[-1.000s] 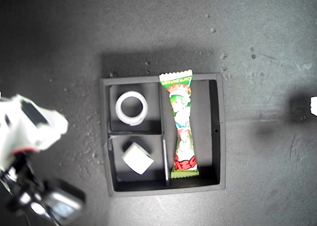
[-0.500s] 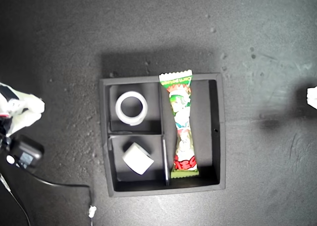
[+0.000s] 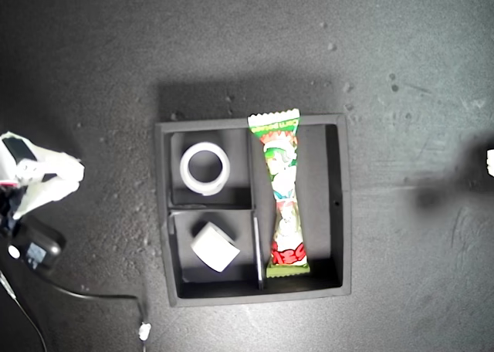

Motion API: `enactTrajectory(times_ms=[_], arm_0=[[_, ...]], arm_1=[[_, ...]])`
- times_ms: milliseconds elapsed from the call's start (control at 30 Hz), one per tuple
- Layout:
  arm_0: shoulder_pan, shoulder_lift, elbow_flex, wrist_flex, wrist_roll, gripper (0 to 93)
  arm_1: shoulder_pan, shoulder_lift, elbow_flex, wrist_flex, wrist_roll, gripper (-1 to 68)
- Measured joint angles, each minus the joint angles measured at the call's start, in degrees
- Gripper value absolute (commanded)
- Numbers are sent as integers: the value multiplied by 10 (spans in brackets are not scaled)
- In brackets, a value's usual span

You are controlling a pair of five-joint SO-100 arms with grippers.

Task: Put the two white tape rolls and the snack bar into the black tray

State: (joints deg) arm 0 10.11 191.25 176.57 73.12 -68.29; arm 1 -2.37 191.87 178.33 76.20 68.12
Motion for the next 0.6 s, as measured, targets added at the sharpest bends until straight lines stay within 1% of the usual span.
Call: enactTrajectory(times_ms=[100,200,267,400,600], arm_0=[[4,0,0,0,31,2],[4,0,0,11,27,2],[5,0,0,26,5,2],[10,0,0,45,-77,2],[10,0,0,46,-90,2]], arm_1=[[10,0,0,-4,-66,-1],[19,0,0,-4,-83,-1],[19,0,0,-4,-87,-1],[19,0,0,-4,-87,-1],[19,0,0,-4,-87,-1]])
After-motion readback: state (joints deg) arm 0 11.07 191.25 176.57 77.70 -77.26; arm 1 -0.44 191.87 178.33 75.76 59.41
